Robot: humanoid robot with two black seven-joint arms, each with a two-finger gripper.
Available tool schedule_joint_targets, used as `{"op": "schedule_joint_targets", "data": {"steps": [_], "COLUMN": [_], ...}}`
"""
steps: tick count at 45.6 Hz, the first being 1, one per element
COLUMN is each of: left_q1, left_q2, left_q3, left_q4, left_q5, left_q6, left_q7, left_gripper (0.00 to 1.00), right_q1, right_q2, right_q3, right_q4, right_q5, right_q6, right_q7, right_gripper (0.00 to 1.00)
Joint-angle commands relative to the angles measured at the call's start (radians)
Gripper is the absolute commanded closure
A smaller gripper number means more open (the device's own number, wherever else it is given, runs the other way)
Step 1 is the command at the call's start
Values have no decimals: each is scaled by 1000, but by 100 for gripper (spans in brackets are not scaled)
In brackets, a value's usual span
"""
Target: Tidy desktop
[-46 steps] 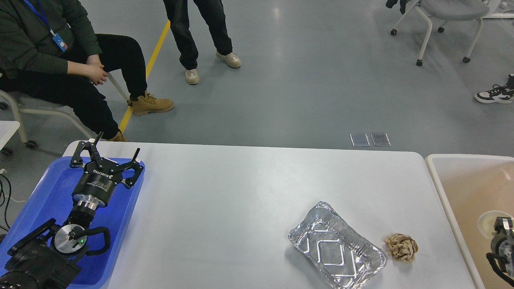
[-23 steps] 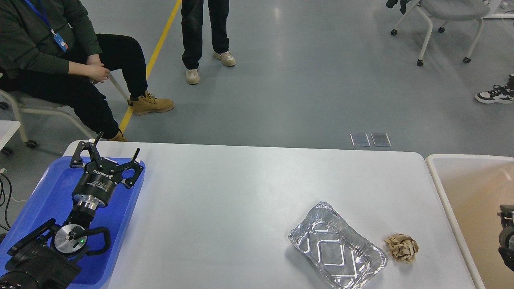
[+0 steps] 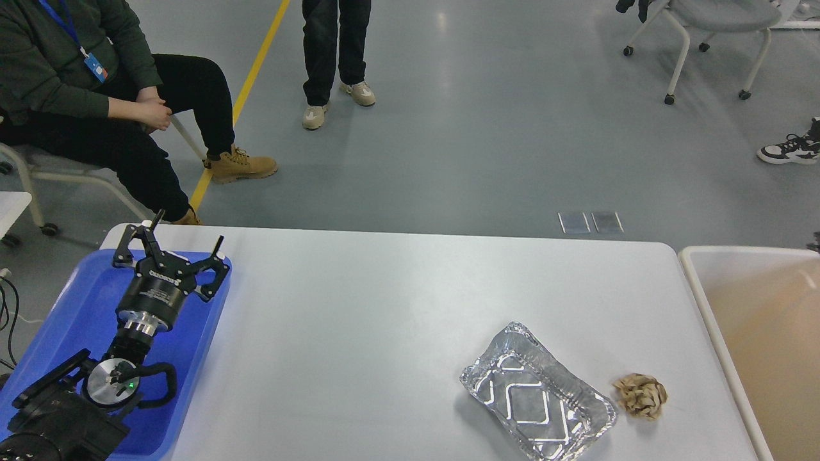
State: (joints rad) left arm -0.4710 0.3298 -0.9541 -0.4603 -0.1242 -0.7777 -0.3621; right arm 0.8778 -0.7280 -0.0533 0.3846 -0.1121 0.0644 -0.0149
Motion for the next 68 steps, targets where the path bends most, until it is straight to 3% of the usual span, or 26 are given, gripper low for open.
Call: {"op": "schedule_joint_targets", "data": {"steps": [1, 8, 23, 38, 51, 59, 68], "left_q1": [-1, -1, -1, -1, -1, -1, 0], "left_q2": [0, 0, 0, 0, 0, 0, 0], "left_q3": [0, 0, 0, 0, 0, 0, 0], "left_q4": [0, 0, 0, 0, 0, 0, 0], "left_q5": [0, 0, 0, 0, 0, 0, 0], "left_q6": [0, -2, -2, -2, -2, -2, -2], "left_q7": [2, 2, 2, 2, 2, 2, 2], "left_gripper": [1, 1, 1, 1, 1, 1, 1], "right_q1": [203, 400, 819, 1276, 1371, 1403, 1423], "right_q2": [-203, -275, -260, 24, 196, 236, 265], "right_q3": [-141, -353, -822, -1358, -1386, -1360, -1314], "right_q4": [292, 437, 661, 953, 1045, 1066, 1128], "right_q5": [-98, -104, -84, 69, 68, 51, 12], "right_q6": [0, 2, -3, 0, 35, 146, 192], "right_q7": [1, 1, 9, 171, 182, 182, 176], "right_gripper": [0, 0, 0, 0, 0, 0, 0]}}
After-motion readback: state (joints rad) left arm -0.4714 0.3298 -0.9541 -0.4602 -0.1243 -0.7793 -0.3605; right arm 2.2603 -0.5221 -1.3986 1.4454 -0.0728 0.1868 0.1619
